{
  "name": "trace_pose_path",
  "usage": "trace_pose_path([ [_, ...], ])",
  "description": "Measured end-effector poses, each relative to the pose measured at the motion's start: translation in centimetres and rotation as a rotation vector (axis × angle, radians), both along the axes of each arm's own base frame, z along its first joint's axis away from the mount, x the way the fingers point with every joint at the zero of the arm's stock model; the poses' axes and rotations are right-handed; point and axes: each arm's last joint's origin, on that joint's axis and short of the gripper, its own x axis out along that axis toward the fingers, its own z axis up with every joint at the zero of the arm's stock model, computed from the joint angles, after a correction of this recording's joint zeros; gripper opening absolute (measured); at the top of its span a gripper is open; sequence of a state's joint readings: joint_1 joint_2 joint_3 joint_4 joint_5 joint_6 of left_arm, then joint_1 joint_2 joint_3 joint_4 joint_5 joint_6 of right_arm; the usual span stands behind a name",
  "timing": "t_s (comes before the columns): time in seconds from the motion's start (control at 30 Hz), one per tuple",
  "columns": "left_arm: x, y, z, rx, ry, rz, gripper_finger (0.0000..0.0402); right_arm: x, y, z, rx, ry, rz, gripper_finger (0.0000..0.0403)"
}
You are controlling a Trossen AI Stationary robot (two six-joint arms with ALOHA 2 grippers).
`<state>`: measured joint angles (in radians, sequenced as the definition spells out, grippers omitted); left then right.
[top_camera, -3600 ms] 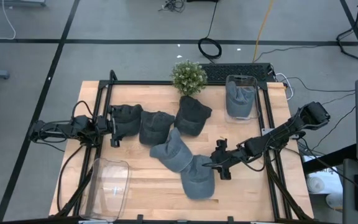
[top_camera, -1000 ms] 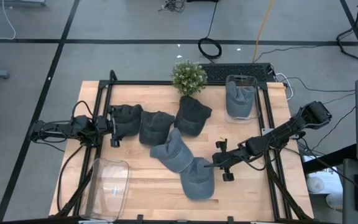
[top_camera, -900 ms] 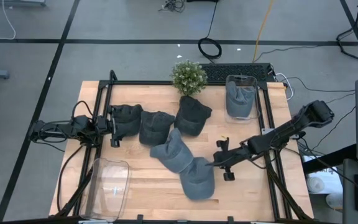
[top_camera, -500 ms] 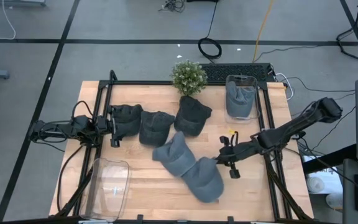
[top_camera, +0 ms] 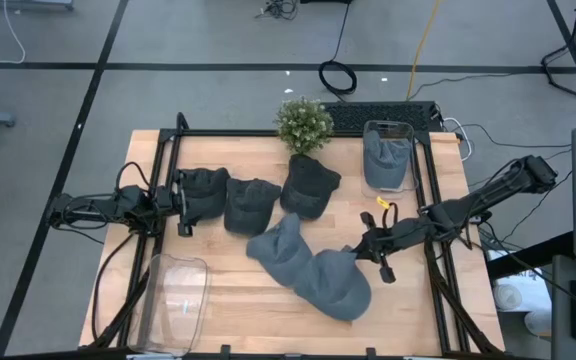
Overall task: Pick & Place hat
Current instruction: Put the bottom gray cap into the top transparent bin
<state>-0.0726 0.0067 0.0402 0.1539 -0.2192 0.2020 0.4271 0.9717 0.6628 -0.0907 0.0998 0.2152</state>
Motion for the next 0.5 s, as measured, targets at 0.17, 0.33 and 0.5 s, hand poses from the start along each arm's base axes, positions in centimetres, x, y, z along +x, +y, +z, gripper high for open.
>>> trace_pose_path([
  [0.17,0.0,0.0,0.0,0.0,0.0,0.0,0.0294,-0.35,-0.16,0.49,-0.004,-0.029,0.008,0.0],
  [0.33,0.0,0.0,0.0,0.0,0.0,0.0,0.0294,-0.73,-0.34,0.68,-0.016,-0.03,0.012,0.0],
  [0.5,0.0,0.0,0.0,0.0,0.0,0.0,0.0294,-1.02,-0.48,1.02,-0.009,-0.047,0.01,0.0],
])
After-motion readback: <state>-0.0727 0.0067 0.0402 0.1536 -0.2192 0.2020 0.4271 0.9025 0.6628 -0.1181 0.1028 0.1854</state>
